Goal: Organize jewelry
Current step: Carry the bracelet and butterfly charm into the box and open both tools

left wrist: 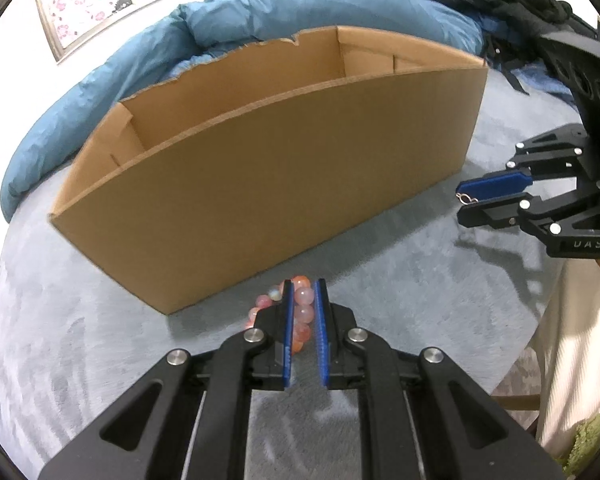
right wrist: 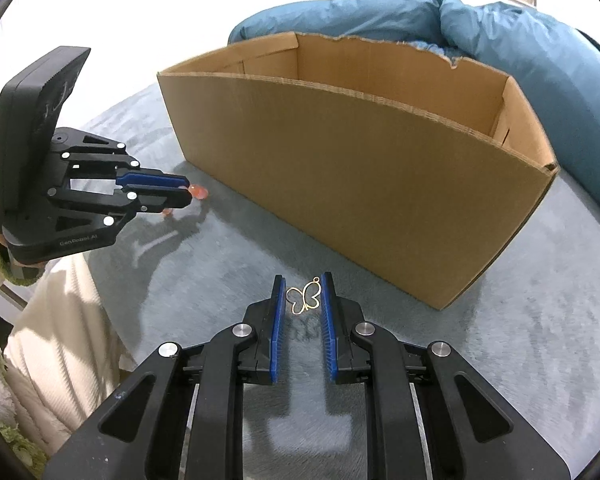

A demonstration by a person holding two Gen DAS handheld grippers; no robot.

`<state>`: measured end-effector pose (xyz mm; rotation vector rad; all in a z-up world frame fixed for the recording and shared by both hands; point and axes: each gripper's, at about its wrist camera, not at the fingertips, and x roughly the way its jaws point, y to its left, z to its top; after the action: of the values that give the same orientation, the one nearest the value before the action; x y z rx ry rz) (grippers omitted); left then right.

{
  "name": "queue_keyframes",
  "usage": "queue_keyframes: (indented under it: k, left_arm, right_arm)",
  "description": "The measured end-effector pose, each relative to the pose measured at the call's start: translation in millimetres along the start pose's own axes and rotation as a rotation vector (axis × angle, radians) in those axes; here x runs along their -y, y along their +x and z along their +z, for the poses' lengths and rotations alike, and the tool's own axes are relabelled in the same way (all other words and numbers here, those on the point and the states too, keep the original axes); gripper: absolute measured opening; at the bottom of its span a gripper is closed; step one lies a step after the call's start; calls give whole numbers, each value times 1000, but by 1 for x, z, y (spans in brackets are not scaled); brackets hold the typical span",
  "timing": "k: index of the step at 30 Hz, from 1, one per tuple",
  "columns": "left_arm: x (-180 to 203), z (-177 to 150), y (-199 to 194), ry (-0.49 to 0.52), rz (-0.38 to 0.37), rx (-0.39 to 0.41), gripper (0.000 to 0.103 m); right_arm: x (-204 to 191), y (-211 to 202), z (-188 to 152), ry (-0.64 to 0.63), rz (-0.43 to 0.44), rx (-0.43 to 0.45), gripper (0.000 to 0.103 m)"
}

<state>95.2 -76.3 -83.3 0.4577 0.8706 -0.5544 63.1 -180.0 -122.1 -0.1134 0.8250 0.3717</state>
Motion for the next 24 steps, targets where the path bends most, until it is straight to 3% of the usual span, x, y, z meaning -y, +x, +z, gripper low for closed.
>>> queue_keyframes:
  k: [15,24]
  left_arm:
    - [-16,15,-99,-74,7,211,9]
    - [-28,70,-148,-128,-103,360,9]
  right_arm:
    - [-1,-91,20,67,-6,202,15]
    - [9,-136,69,41,13,337,15]
